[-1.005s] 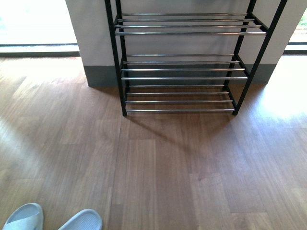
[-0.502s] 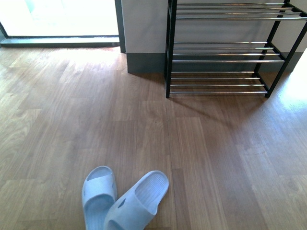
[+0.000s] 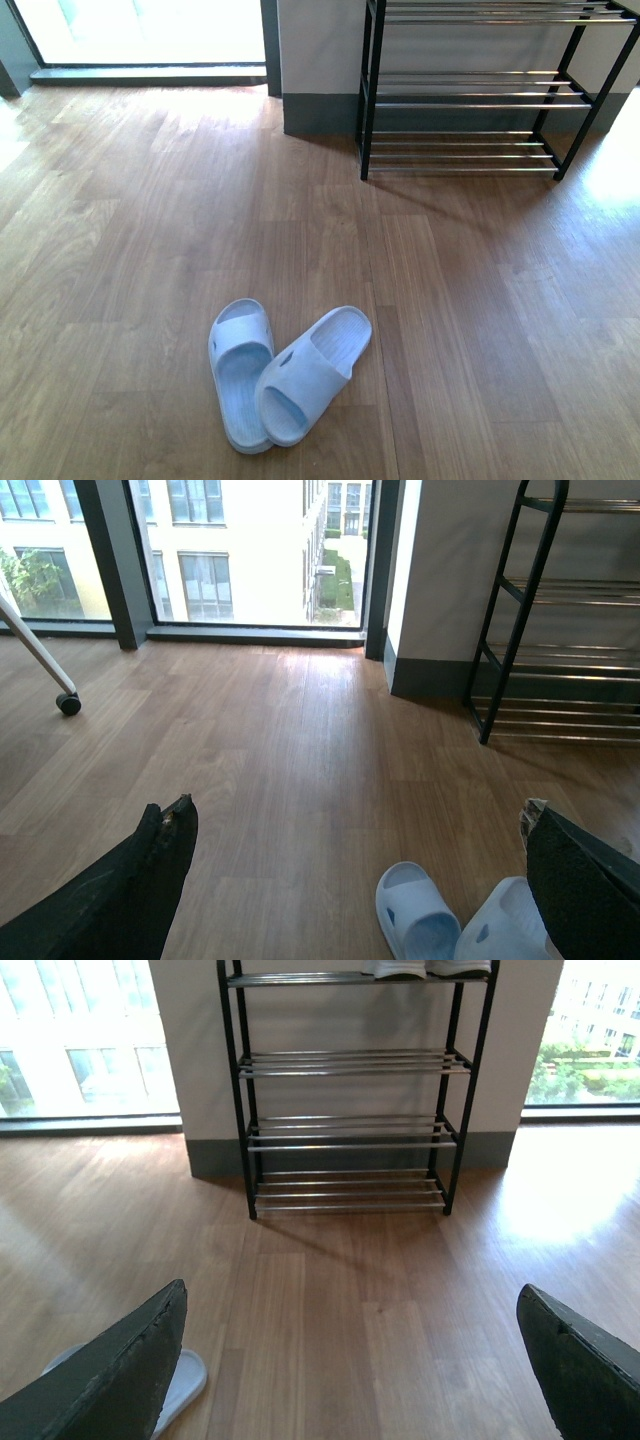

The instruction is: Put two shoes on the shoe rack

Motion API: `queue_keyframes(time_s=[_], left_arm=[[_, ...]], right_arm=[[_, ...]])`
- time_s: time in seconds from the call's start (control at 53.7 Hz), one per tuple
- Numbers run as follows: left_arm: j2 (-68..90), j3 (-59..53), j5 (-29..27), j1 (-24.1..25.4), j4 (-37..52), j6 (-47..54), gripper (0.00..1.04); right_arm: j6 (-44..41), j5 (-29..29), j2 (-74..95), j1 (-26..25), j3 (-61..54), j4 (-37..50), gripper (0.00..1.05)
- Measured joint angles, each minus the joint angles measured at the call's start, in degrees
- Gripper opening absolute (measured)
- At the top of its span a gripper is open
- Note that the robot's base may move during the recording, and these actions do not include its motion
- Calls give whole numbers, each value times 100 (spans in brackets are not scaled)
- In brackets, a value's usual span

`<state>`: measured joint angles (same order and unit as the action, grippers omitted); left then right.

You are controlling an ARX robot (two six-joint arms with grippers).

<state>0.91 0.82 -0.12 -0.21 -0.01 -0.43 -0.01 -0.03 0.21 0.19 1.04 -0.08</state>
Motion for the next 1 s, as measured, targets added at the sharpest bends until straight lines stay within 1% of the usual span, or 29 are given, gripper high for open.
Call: queue_keyframes(time_s=[1.005], left_arm=[[0, 0, 11, 0, 0, 0, 95]], right_arm=[[0, 15, 0, 0, 0, 0, 96]])
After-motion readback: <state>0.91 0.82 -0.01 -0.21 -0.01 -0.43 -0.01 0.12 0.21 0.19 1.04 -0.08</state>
